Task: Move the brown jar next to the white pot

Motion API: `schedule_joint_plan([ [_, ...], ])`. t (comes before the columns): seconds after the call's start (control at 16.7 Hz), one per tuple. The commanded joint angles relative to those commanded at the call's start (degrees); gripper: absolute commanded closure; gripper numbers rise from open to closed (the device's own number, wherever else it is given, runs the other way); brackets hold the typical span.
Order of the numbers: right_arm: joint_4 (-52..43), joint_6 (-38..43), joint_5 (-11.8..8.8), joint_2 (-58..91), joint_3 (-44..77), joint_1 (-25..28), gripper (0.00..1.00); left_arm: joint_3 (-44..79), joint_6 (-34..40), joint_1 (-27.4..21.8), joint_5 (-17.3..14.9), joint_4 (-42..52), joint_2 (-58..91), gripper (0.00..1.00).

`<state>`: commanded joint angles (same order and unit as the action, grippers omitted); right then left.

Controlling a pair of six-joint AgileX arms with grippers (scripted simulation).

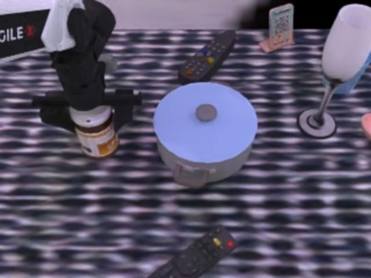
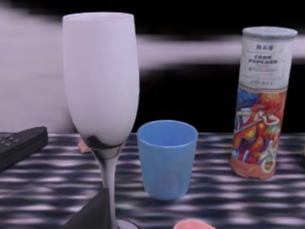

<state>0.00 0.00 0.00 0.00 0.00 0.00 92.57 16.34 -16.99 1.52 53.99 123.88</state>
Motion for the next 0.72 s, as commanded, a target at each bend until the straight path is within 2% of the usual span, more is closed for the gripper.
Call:
schedule_joint_plan([
  [0.36,0.00,0.00,0.00,0.00,0.00,0.00,0.00,0.00,0.00,0.00,0.00,0.00,0.00,0.02],
  [0.72,0.00,0.00,0.00,0.00,0.00,0.00,0.00,0.00,0.00,0.00,0.00,0.00,0.00,0.00],
])
